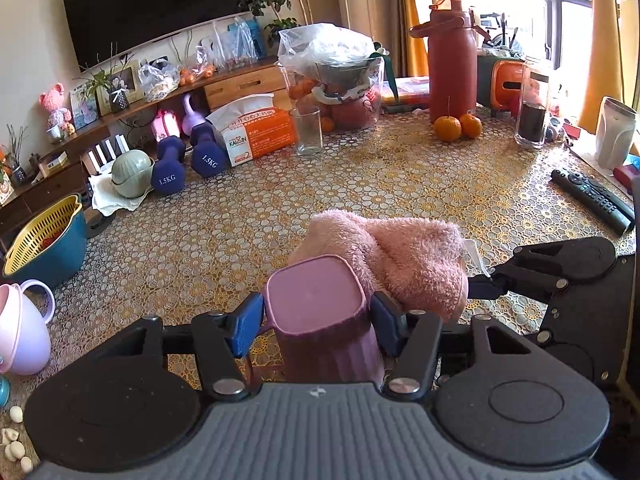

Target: Clean container

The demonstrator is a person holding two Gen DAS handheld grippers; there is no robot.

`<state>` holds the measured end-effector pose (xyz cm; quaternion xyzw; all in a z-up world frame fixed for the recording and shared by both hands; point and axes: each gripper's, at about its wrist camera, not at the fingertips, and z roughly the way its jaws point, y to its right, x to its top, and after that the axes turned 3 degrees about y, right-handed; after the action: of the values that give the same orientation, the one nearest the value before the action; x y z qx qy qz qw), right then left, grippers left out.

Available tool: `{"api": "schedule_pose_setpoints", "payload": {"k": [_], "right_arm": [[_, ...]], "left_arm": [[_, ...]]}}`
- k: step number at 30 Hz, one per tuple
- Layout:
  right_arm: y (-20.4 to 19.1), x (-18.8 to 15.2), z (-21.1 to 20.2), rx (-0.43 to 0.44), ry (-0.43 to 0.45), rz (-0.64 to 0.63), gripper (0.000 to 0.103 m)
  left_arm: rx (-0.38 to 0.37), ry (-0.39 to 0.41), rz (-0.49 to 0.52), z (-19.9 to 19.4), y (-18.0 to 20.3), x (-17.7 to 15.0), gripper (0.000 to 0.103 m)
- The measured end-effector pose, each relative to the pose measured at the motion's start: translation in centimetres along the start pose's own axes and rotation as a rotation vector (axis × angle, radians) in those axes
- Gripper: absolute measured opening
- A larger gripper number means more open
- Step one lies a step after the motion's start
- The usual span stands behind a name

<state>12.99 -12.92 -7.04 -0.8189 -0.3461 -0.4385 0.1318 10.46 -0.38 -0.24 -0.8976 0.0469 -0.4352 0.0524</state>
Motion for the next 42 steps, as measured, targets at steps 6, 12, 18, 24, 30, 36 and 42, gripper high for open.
{"api": "schedule_pose_setpoints", "payload": {"k": [6, 12, 18, 24, 30, 36, 42], "right_arm": [[2.4, 0.8, -1.5, 0.034, 0.027, 0.084, 0.029], [5.8, 3.6, -3.8, 0.105, 0.098, 0.203, 0.028], [5.8, 5.9, -3.9, 0.232, 0.111, 0.18, 0.027], [5.6, 6.3, -1.9, 0.277, 0.077, 0.208, 0.027], [5.5, 4.7, 0.8, 0.294, -0.012, 0.226, 0.027], [4.3, 1.8, 2.0, 0.241, -0.097, 0.115, 0.029], [5.5, 1.6, -1.1, 0.236, -0.046, 0.18, 0.051]], "left_arm": [[-0.065, 0.043, 0.071, -0.4, -0.3, -0.8, 0.058], [-0.112, 0.09, 0.168, -0.6, 0.1, -1.5, 0.058], [-0.133, 0.106, 0.184, -0.6, 0.0, -1.6, 0.058], [-0.144, 0.111, 0.179, -0.6, -0.4, -1.7, 0.058], [-0.153, 0.114, 0.171, -0.5, -0.6, -1.7, 0.058], [-0.16, 0.12, 0.175, -0.4, -0.7, -1.8, 0.058], [-0.16, 0.122, 0.168, -0.4, -0.8, -1.8, 0.058]]}}
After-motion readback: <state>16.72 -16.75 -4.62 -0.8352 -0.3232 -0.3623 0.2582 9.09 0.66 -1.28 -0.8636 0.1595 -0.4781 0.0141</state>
